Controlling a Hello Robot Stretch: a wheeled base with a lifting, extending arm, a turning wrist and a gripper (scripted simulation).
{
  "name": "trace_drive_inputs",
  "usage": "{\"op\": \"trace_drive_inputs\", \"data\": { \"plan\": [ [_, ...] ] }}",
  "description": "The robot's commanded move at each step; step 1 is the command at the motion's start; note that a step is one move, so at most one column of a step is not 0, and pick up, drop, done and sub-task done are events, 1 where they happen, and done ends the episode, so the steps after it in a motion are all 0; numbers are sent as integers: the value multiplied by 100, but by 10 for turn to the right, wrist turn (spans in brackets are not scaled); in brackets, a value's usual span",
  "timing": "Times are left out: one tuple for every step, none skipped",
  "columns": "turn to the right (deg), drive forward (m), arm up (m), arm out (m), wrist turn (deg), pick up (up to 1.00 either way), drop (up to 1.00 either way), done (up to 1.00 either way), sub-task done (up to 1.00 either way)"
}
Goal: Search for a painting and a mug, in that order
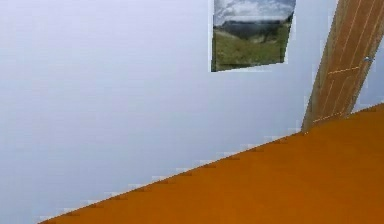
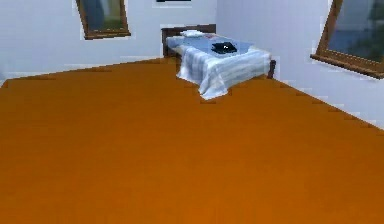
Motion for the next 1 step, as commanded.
{"op": "trace_drive_inputs", "data": {
  "plan": [
    [0, 75, 0, 0, 0, 0, 0, 0, 0]
  ]
}}
